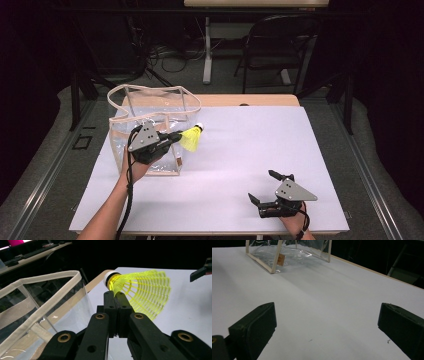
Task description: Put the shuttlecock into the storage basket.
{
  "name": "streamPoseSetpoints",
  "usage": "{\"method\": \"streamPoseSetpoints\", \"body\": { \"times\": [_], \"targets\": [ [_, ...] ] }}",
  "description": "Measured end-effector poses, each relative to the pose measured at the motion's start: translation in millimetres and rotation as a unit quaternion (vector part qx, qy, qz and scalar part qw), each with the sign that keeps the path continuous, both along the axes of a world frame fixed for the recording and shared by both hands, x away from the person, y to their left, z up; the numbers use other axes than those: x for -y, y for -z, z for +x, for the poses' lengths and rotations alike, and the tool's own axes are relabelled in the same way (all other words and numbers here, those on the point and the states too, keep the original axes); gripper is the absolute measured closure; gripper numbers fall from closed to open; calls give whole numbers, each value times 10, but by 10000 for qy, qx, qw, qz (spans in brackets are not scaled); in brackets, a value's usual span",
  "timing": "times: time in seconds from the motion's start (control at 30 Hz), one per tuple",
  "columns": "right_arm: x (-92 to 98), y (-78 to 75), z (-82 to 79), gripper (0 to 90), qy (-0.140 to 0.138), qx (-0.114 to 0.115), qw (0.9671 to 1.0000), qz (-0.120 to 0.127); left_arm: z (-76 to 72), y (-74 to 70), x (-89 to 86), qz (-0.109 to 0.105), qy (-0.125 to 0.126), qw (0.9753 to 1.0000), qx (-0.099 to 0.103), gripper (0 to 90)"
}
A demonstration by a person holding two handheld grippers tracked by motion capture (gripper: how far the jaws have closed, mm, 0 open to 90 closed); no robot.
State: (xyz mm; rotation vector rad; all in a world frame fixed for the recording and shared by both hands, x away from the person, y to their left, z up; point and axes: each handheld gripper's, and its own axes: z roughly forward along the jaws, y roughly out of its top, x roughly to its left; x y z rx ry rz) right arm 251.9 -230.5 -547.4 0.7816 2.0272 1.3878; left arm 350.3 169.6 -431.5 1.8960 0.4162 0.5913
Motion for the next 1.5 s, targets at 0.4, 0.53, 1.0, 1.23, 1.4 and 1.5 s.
{"method": "streamPoseSetpoints", "body": {
  "times": [0.4,0.53,1.0,1.23,1.4,1.5],
  "targets": [
    [4,-1,-1,17,11,3,10000,-11,5,-60,-10,-17,-28,10000,59,892],
    [5,-2,-2,17,15,5,10000,-11,13,-85,-19,-36,-49,9999,99,893],
    [3,-6,-4,17,24,14,10000,-16,45,-186,-86,-132,-127,9997,174,893],
    [2,-4,-2,18,22,10,10000,-33,63,-229,-114,-168,-158,9995,210,893],
    [5,-3,1,18,31,10,10000,-30,82,-261,-125,-172,-176,9994,240,893],
    [3,-5,-3,19,31,11,10000,-27,93,-278,-129,-178,-183,9994,253,892]
  ]
}}
